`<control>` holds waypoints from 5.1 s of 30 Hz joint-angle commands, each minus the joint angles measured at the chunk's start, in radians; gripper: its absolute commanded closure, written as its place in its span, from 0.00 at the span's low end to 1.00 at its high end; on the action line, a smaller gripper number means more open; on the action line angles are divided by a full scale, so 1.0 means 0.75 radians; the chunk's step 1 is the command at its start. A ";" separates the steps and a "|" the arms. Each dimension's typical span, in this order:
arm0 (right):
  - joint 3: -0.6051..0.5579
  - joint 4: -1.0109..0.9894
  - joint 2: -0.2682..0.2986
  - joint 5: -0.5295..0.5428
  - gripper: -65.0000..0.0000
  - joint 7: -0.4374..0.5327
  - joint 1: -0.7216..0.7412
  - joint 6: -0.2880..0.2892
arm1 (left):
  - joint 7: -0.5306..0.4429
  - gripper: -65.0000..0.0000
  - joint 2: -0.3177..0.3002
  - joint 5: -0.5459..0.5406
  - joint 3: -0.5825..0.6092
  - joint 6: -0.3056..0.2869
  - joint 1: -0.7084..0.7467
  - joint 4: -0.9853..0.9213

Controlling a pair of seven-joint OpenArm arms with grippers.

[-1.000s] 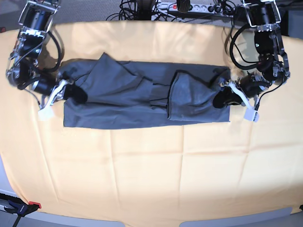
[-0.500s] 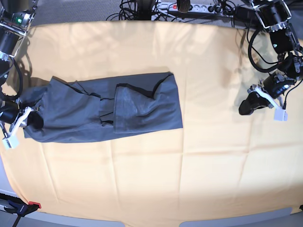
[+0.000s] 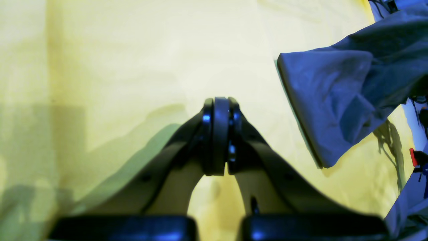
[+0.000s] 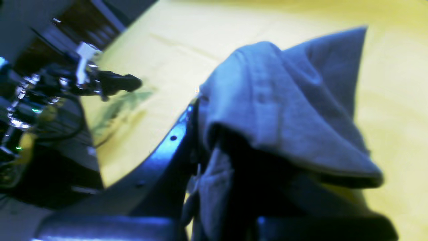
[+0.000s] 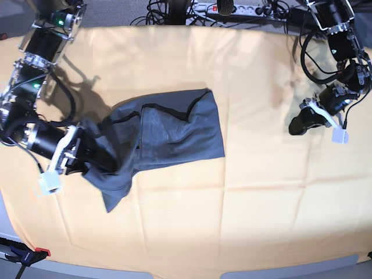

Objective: Fold the T-shirt properly
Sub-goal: 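Lift the strip end with the right gripper and fold it over the middle, then release the folded end and move the right gripper away from the shirt, then grasp the folded bundle's sides with both grippers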

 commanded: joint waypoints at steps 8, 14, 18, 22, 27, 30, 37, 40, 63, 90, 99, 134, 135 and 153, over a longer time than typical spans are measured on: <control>-0.211 0.023 -0.141 0.048 1.00 0.039 0.033 0.021 | -0.025 1.00 -0.020 -0.036 -0.007 -0.010 -0.017 0.019; -0.423 0.023 -0.188 0.048 1.00 0.039 0.033 0.035 | -0.025 1.00 -0.020 -0.036 -0.007 -0.009 -0.018 0.019; -0.543 0.022 -0.208 -0.047 1.00 0.039 0.033 0.040 | -0.025 1.00 -0.020 -0.037 -0.007 -0.009 -0.018 0.019; -0.655 0.022 -0.241 -0.213 1.00 0.039 0.033 0.058 | -0.025 1.00 -0.020 -0.038 -0.007 -0.009 -0.018 0.019; -0.726 0.022 -0.243 -0.382 0.34 0.217 0.034 0.058 | -0.025 1.00 -0.021 -0.038 -0.007 -0.009 -0.018 0.019; -0.726 0.022 -0.243 -0.309 0.19 0.266 0.040 0.058 | -0.025 1.00 -0.021 -0.037 -0.007 -0.009 -0.018 0.019; -0.655 0.040 -0.211 -0.185 0.33 0.097 0.153 0.058 | -0.024 1.00 -0.022 -0.037 -0.007 -0.009 -0.018 0.019; -0.509 0.103 -0.200 -0.179 0.86 0.039 0.200 0.058 | -0.022 1.00 -0.028 -0.037 -0.007 -0.009 -0.017 0.019; -0.894 0.152 -0.113 -0.576 1.00 0.246 0.081 0.058 | 0.276 1.00 -0.095 -0.517 -0.008 -0.181 -0.025 0.022; -1.266 -0.476 -0.265 -1.372 0.49 0.882 0.368 -0.001 | 0.279 1.00 -0.094 -0.484 -0.008 -0.180 -0.021 0.022; -1.266 -0.539 -0.264 -1.378 1.00 0.887 0.369 0.000 | 0.277 1.00 -0.095 -0.485 -0.008 -0.180 -0.022 0.022; -1.139 -0.313 -0.249 -1.409 0.80 0.652 0.565 -0.281 | 0.431 1.00 -0.088 -0.611 -0.005 -0.187 -0.044 0.144; -1.095 -0.291 -0.241 -1.411 0.97 0.640 0.565 -0.278 | 0.431 1.00 -0.087 -0.611 0.007 -0.187 -0.043 0.186; -0.925 -0.678 -0.026 -1.331 1.00 0.940 0.413 0.058 | 0.119 1.00 -0.062 0.187 0.825 -0.187 0.046 0.474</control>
